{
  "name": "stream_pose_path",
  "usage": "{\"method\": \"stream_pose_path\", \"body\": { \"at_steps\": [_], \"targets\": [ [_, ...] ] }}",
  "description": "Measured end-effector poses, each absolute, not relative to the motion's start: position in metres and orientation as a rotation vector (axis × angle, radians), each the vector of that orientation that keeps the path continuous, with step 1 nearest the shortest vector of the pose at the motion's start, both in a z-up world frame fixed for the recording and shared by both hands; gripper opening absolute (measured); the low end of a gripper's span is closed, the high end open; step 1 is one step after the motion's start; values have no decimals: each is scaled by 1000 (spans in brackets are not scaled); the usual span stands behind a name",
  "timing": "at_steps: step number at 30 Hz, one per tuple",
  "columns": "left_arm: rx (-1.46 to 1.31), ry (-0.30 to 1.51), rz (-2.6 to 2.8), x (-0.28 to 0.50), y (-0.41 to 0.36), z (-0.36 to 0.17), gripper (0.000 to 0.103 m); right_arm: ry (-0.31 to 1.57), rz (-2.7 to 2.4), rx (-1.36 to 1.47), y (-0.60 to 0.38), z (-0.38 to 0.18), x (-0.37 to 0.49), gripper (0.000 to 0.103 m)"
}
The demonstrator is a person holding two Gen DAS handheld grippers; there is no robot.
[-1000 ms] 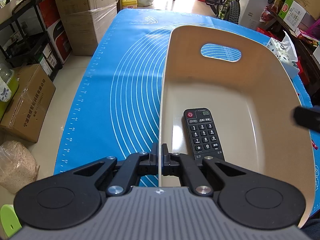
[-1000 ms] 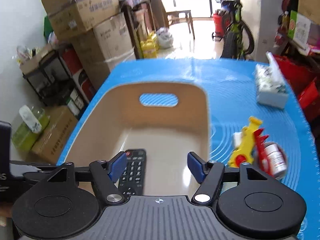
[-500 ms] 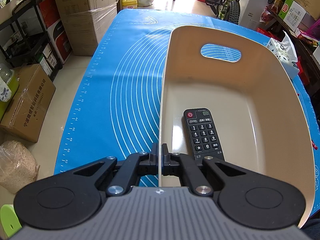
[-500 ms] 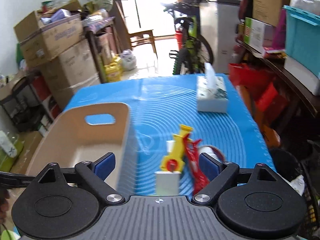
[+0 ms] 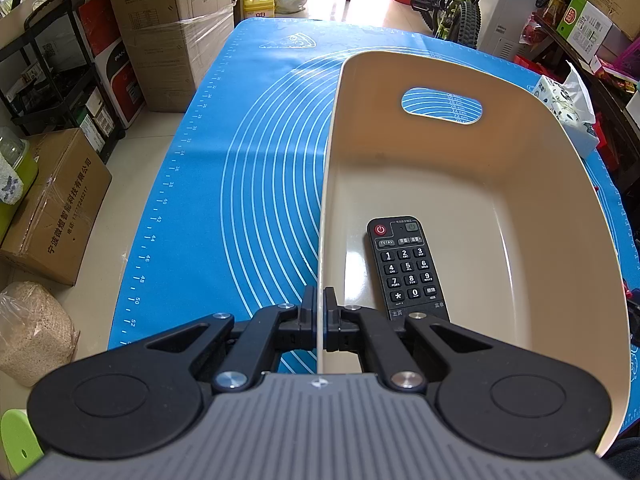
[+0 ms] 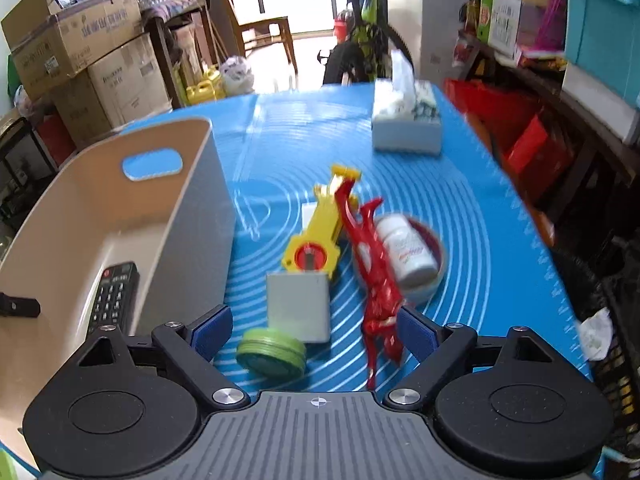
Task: Organize rigid objects
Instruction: 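Move the right tool back toward the green tape roll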
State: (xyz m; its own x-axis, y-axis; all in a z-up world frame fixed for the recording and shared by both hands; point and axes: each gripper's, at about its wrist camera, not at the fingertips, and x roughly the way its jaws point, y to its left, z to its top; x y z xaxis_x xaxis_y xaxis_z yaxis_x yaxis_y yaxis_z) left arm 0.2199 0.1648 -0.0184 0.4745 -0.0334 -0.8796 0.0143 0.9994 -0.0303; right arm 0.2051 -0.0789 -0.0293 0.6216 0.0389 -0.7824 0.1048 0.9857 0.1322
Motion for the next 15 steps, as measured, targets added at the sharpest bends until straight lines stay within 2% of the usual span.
{"method": "stream_pose_path", "body": {
  "at_steps": [11,15],
  "targets": [
    [-15,1078,-24,220,165,-18,4,922,16,198,-83,-52,203,90],
    [-12,1078,-24,221,164,-18,4,937,51,178,-79,-58,203,85]
  ]
}}
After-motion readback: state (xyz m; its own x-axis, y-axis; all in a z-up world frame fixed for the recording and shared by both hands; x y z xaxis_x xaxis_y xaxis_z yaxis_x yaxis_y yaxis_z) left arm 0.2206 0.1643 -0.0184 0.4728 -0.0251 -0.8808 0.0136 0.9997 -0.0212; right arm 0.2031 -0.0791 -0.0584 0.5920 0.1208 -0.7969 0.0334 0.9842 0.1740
